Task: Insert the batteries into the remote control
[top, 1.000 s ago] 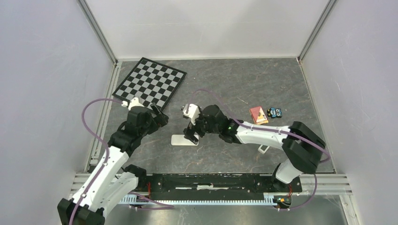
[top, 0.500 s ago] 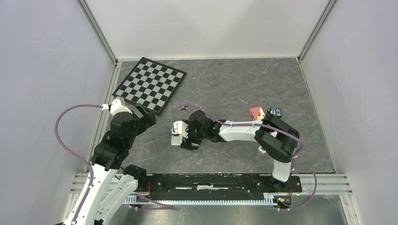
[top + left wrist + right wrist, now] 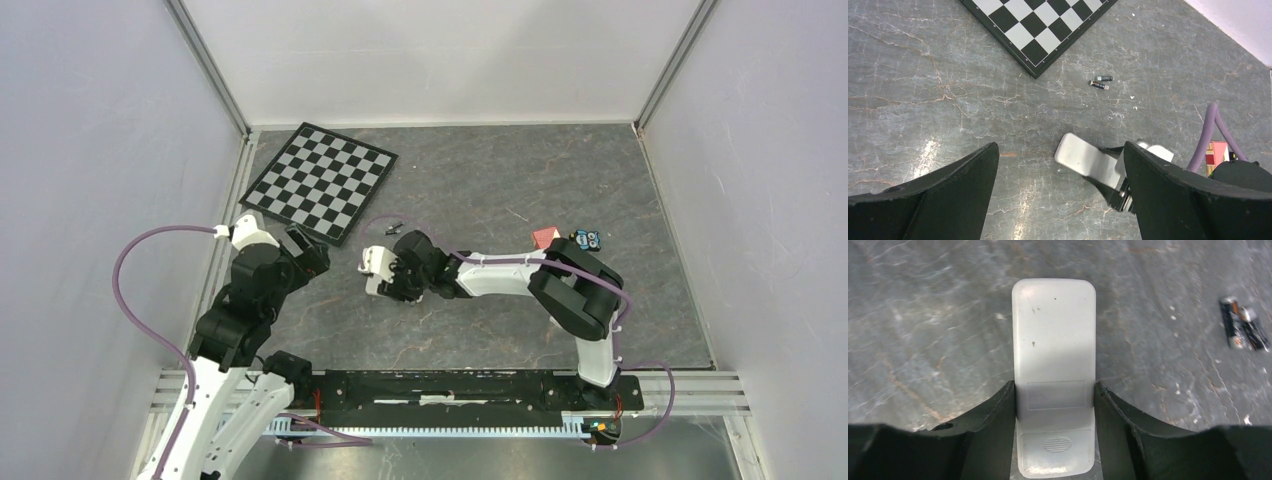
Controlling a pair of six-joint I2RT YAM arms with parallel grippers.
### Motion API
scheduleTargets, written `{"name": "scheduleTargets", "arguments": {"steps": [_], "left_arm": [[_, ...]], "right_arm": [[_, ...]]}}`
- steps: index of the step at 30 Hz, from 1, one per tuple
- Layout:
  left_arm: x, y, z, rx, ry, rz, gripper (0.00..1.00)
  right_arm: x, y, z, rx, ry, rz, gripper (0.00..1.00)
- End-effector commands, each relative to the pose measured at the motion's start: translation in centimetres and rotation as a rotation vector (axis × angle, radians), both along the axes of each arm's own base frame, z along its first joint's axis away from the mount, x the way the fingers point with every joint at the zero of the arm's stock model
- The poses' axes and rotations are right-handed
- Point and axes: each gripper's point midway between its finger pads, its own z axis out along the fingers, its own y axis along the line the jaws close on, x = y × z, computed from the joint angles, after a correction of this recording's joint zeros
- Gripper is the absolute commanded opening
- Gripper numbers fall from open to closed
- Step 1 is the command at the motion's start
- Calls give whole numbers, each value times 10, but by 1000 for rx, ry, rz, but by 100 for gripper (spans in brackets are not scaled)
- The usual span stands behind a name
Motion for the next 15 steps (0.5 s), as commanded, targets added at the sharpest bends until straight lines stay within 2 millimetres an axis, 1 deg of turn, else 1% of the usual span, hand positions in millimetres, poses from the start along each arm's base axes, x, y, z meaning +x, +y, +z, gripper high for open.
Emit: {"name": "scheduleTargets", "arguments": {"steps": [1,2,4,7,9,10,13,15], "left_arm": [[-2,8,21,33,-65,3,100],[-2,7,21,33,-67,-1,100],[-3,8,21,34,-69,-3,100],[-4,7,20,34,-69,-7,100],[-4,5,18,32,-64,-18,100],[-3,3,16,33,-60,-31,100],[0,-12,13,24,-56,-112,100],[2,-20,9,18,-50,-155,100]], "right_arm": [[49,-16,32,124,-69,-279,31],[60,-25,42,160,-78,-352,31],[81,-49,55,203,-95,-500,31],[111,-98,64,219,-124,-742,32],[129,-132,61,212,-120,-911,33],[138,-152,58,195,-125,-1000,33],[159,-202,44,193,-74,-1223,33],[170,-221,36,209,-34,-1303,34]]}}
